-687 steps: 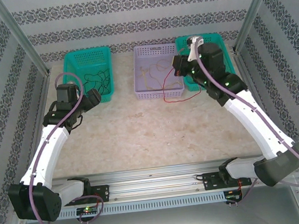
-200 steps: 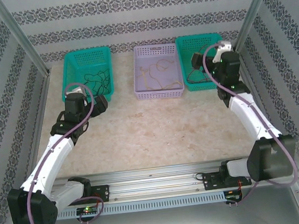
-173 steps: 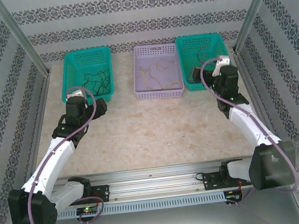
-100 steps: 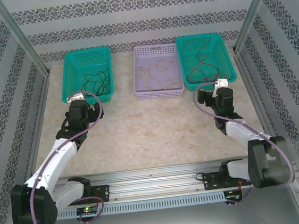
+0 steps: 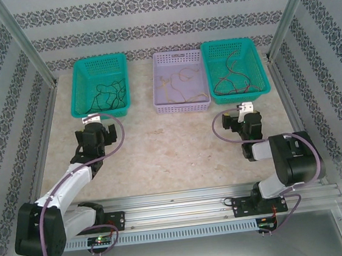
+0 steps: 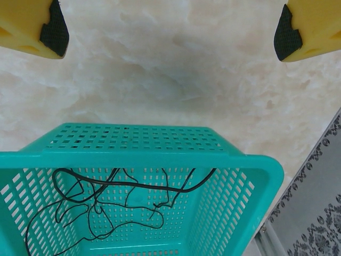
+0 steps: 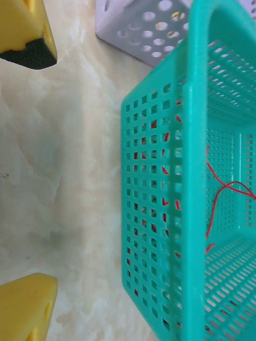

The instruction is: Untangle the cables

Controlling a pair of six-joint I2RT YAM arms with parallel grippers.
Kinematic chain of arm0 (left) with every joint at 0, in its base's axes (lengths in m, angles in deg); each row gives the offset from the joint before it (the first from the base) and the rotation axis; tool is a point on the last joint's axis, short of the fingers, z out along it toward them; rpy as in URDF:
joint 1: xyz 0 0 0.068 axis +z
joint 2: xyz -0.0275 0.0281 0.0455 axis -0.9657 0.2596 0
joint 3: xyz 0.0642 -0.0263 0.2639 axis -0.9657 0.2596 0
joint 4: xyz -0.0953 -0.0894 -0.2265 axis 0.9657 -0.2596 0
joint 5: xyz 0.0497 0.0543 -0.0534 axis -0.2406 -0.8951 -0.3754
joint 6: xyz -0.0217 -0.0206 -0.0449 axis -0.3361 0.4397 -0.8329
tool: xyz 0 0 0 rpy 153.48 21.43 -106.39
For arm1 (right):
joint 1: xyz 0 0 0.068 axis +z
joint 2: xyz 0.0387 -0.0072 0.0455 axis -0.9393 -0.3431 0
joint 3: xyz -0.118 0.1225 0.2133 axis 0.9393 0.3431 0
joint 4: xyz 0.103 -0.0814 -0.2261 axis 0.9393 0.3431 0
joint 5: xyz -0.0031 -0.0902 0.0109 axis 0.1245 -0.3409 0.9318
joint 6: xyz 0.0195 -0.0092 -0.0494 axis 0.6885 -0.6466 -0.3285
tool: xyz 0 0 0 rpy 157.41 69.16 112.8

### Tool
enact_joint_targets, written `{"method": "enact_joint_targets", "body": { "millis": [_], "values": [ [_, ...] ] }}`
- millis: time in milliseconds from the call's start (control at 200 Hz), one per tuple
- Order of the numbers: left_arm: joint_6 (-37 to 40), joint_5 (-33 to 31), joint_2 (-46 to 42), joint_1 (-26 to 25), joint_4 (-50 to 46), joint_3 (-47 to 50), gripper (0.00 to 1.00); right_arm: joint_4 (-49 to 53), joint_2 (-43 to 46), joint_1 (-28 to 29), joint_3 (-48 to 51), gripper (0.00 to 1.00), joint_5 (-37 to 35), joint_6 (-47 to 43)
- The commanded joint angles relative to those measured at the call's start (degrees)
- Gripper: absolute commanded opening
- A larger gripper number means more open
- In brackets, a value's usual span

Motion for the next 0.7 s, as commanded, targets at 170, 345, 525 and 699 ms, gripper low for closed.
{"method": "enact_joint_targets", "body": {
  "millis": [170,345,525,699],
  "values": [
    [7.00,2.15,5.62,2.40,24.80,6.26,1.00,-0.91,0.28,-0.51,-3.57,0.98,1.28,0.09],
    [8.75,3.21,15.90,4.53,38.59,7.30,1.00,-1.73,0.26,1.47,-3.18,0.98,-3.44,-0.86],
    [6.47,3.44,24.57,6.04,41.77,5.53,1.00,-1.75,0.35,1.62,-3.09,0.98,-3.51,-0.84],
    [3.58,11.72,25.33,10.77,39.22,4.28,1.00,-1.72,0.36,1.54,-3.18,0.98,-3.53,-0.86]
  ]
}}
